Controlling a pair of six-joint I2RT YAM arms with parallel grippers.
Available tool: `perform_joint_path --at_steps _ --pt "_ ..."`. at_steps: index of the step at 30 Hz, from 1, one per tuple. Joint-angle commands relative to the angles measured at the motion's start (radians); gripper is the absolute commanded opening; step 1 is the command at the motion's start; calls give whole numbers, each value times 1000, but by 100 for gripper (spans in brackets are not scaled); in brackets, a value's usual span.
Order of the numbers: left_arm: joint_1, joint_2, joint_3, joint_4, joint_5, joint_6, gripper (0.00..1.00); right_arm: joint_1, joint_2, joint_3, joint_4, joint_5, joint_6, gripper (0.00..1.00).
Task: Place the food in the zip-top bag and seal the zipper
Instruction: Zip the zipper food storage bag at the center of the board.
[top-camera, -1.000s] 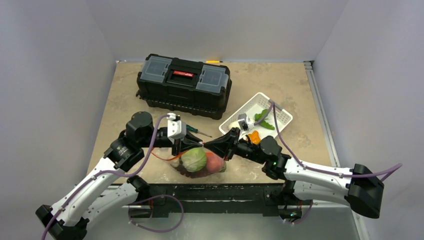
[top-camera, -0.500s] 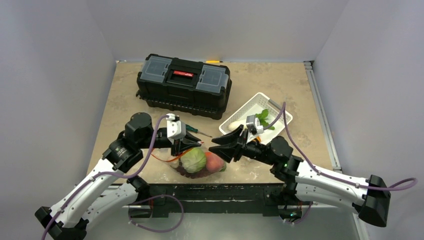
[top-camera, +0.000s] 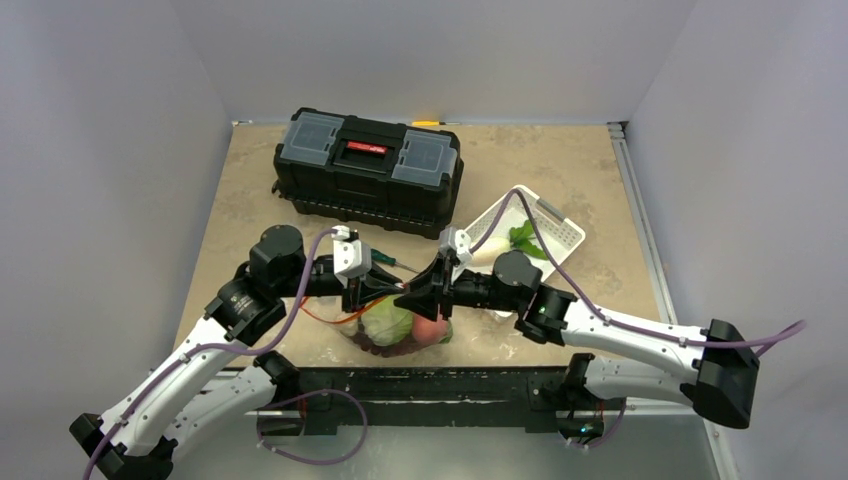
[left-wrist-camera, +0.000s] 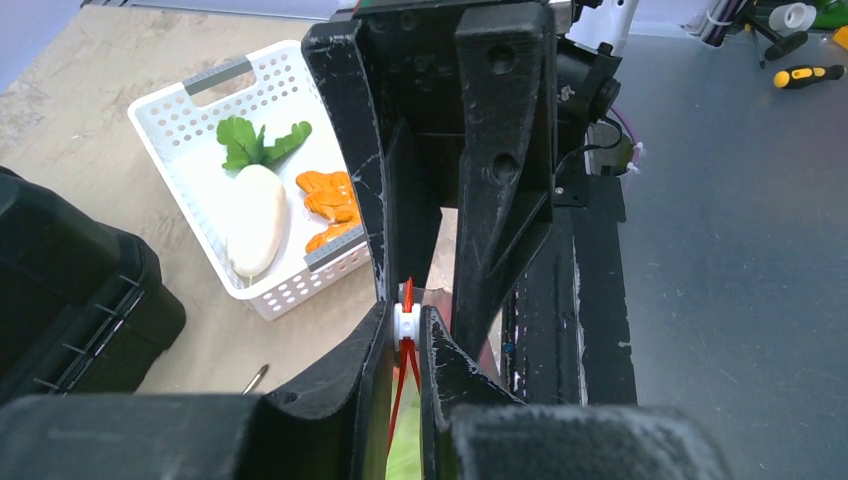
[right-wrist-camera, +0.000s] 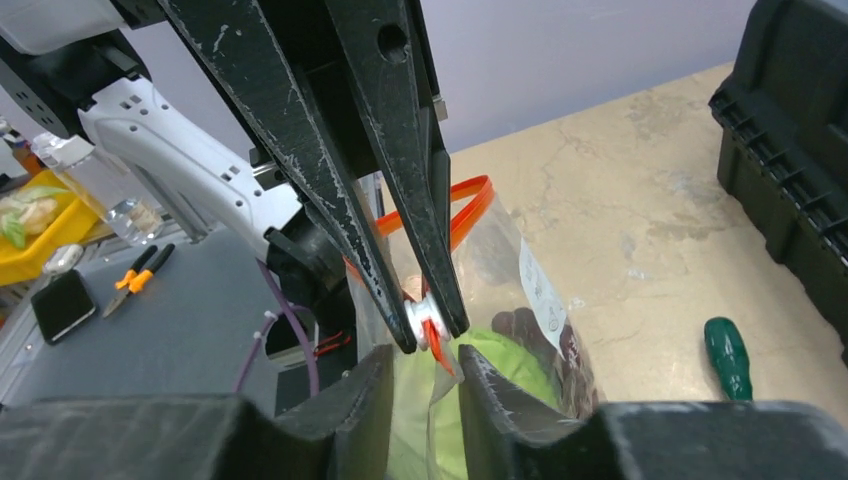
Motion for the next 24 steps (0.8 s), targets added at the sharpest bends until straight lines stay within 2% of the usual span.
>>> perform_joint_path --at_steps 1,3,5,6,10,12,14,18,24 --pt "-2 -3 29 37 17 -13 0 -2 21 64 27 -42 -21 18" --pt "-1 -1 31 35 17 -12 0 -2 19 52 46 -25 -12 1" --pt "-2 -1 32 30 15 -6 0 -2 5 36 58 -13 -9 0" --pt "-2 -1 32 25 11 -1 4 -2 -3 26 69 -5 -4 0" --pt "-2 -9 34 -20 -27 41 46 -1 -53 -16 92 38 19 0" --pt "-2 -15 26 -35 -58 59 58 -2 -78 -28 82 64 23 0" --pt "-2 -19 17 -47 -69 81 64 -3 -100 -35 76 76 26 0" --pt "-2 -6 18 -59 -56 98 66 -3 -115 -35 66 71 27 0" --pt "-3 -6 26 -72 -92 110 44 -3 -121 -25 41 49 18 0"
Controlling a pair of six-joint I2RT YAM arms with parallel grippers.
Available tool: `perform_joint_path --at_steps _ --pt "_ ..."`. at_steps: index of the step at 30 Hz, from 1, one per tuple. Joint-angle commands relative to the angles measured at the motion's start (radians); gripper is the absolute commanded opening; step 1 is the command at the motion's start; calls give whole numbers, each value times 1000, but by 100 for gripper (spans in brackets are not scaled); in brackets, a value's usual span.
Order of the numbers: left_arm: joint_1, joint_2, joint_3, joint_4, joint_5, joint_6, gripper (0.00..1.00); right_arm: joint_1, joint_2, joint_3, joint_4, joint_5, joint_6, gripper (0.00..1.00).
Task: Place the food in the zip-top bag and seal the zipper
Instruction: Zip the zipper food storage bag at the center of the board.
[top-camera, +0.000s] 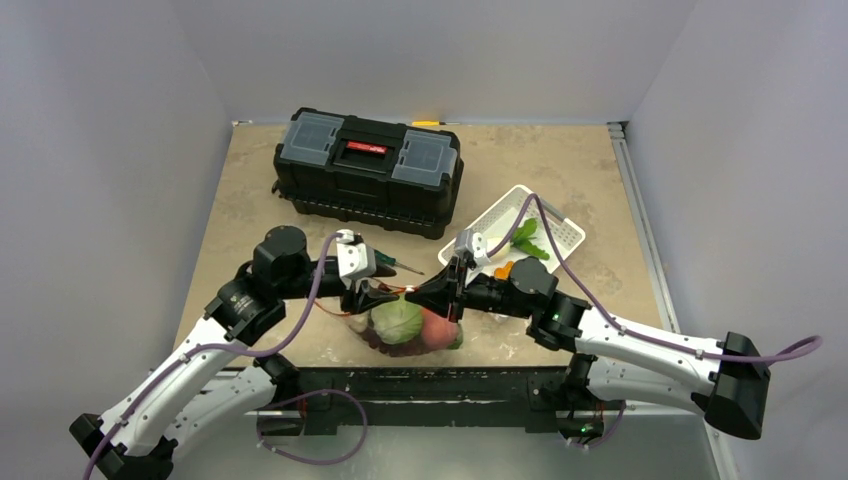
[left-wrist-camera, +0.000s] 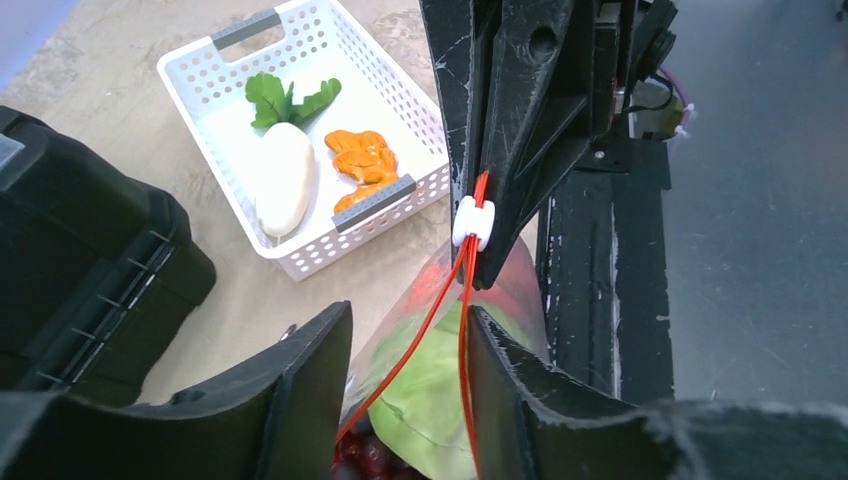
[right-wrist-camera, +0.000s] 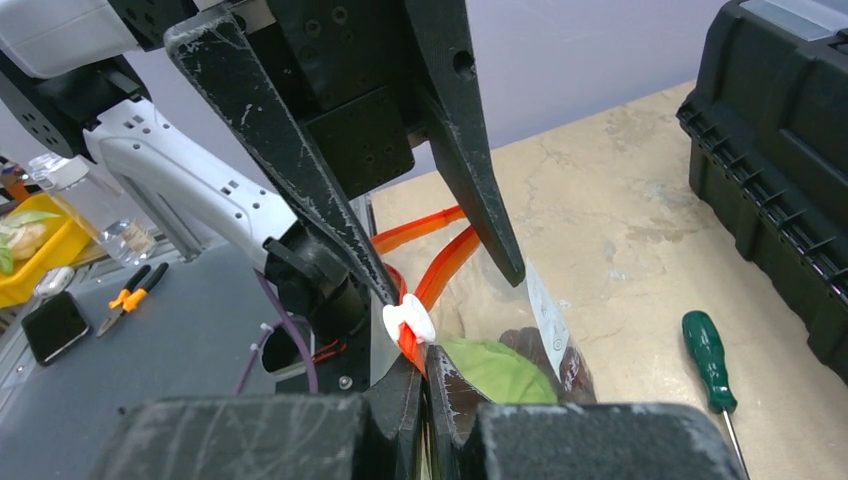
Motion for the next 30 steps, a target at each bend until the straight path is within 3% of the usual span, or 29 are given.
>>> perform_joint_path --at_steps 1,7,11,13,19,24,27,30 --pt "-2 -8 25 8 -17 32 41 -2 -34 18 52 6 3 0" --pt "-2 -1 32 8 13 34 24 -2 -41 21 36 -3 3 0" --pt "-2 6 34 19 44 22 44 -2 -23 36 24 -7 14 0" --pt "-2 10 35 28 58 12 45 -2 -13 46 25 -15 15 0" --pt "-1 18 37 34 72 8 28 -2 -14 52 31 -16 11 0" --pt "-1 22 40 38 100 6 28 -2 -1 61 28 -24 15 0" --pt "-1 31 57 19 112 13 11 -2 7 71 14 -36 17 0" --pt "-1 32 57 12 111 21 0 -1 6 102 -66 -24 3 2"
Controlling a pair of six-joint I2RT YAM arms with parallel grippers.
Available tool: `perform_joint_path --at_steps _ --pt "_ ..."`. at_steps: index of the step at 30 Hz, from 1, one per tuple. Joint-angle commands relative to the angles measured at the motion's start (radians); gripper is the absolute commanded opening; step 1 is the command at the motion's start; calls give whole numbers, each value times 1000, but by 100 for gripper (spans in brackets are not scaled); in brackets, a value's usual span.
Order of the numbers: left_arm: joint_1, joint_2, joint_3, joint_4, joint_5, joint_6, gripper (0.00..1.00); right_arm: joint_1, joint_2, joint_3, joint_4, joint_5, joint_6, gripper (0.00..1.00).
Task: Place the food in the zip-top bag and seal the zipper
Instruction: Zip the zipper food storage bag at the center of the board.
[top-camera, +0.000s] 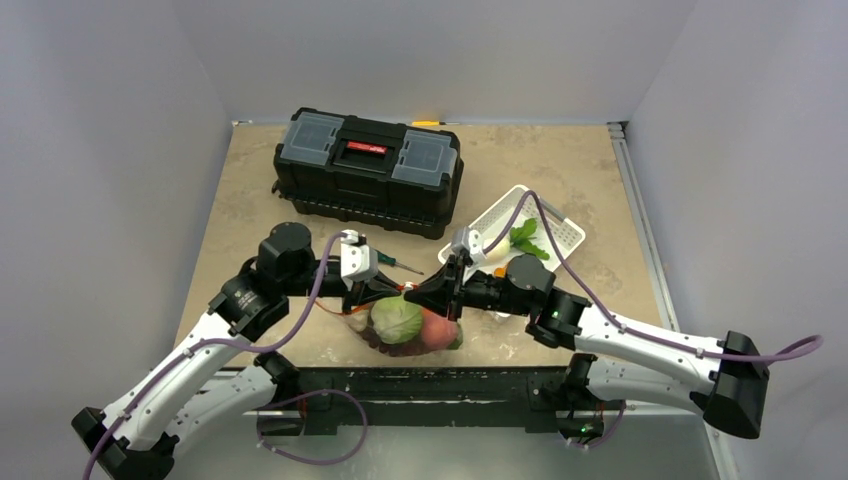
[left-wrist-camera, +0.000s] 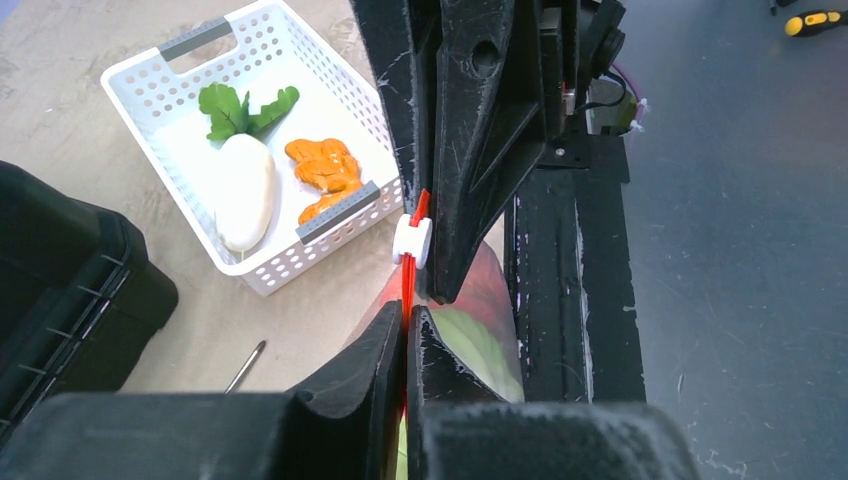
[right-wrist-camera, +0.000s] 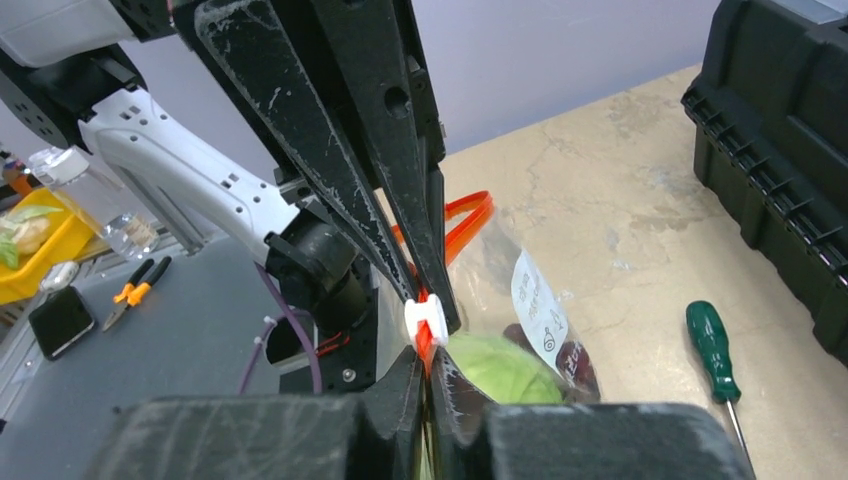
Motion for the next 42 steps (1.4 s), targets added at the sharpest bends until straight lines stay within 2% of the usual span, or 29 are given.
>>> perform_joint_path --at_steps 1,2,4,8,11,19,21,25,30,32,39,42 --pt "-1 -1 45 17 32 14 0 -1 -9 102 -85 4 -14 10" --pt "-1 -2 44 17 32 14 0 -2 -14 119 -134 17 -33 19" --pt "-1 -6 44 19 24 10 0 -2 -28 147 -218 39 -68 32" --pt "-1 -13 43 20 13 7 0 0 -32 218 -322 58 -127 42" --pt "-1 -17 40 23 12 5 0 0 -15 254 -355 50 -168 40" --pt "-2 -13 36 33 21 -7 0 -1 -14 266 -333 -53 -235 21" --pt "-1 -13 36 34 20 -9 0 -1 -13 263 -329 -85 -253 21" --pt "-1 -14 36 33 21 -9 0 -1 -15 259 -325 -100 -269 31" --pt "-2 -13 36 34 22 -9 0 -1 -15 257 -319 -126 -325 38" --pt "-1 -13 35 34 22 -9 0 -1 -11 263 -321 -117 -331 38" --pt "-2 -14 35 34 24 -8 0 -1 17 292 -355 -131 -362 26" --pt "-1 -13 36 34 25 -11 0 -1 21 294 -360 -123 -369 26"
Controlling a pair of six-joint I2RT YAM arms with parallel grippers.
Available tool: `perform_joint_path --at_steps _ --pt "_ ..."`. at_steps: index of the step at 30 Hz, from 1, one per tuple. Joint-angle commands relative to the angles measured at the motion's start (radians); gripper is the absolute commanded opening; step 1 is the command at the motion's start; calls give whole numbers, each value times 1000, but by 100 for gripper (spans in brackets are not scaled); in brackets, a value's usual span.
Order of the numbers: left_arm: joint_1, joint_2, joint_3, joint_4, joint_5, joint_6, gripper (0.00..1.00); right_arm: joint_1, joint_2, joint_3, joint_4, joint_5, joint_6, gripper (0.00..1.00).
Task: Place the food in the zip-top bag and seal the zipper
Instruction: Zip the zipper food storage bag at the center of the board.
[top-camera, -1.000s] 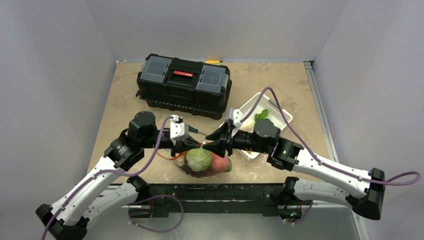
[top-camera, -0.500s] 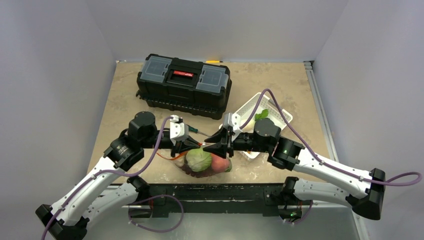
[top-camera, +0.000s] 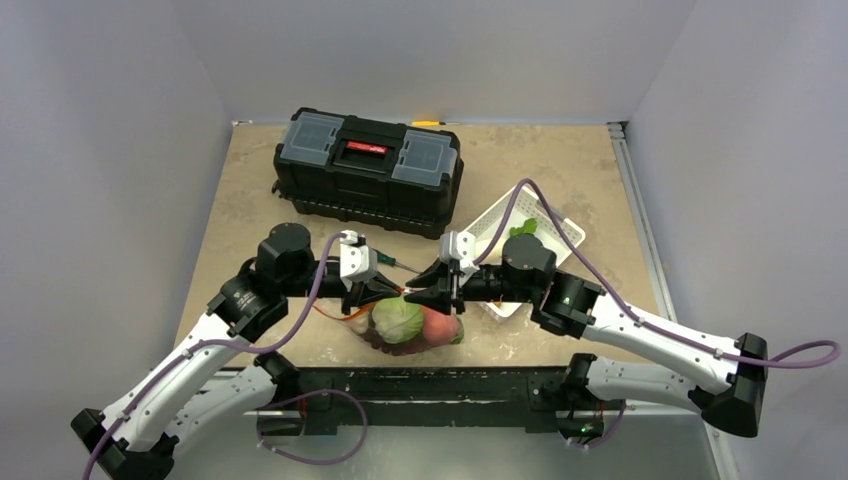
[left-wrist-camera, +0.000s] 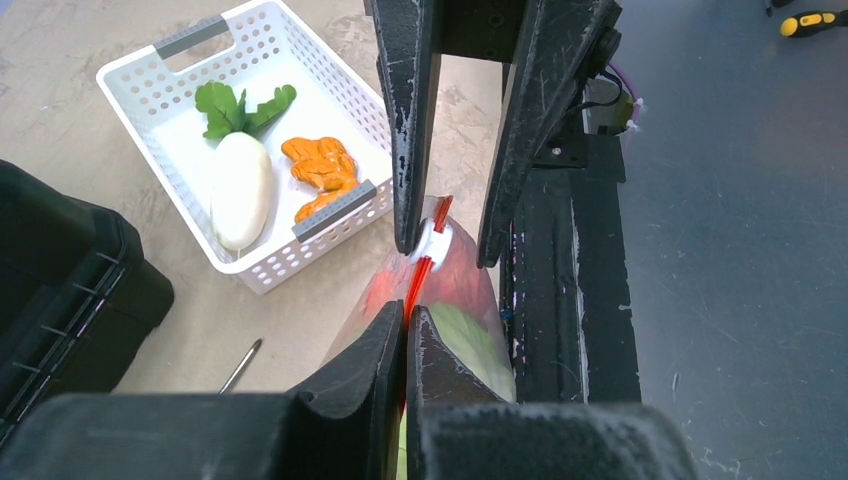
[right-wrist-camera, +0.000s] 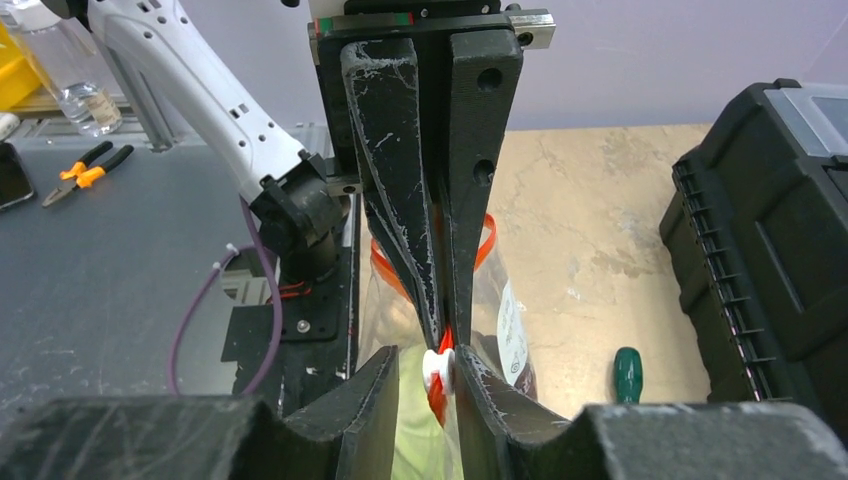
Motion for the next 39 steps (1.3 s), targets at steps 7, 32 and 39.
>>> perform_joint_path --at_steps 7,32,39 --pt "-1 -11 32 46 24 -10 0 -1 13 57 -17 -3 -37 21" --pt "-1 -26 32 51 64 -10 0 -1 120 129 -60 31 -69 1" --pt "-2 -24 31 51 62 -9 0 -2 141 137 -43 -10 -31 7"
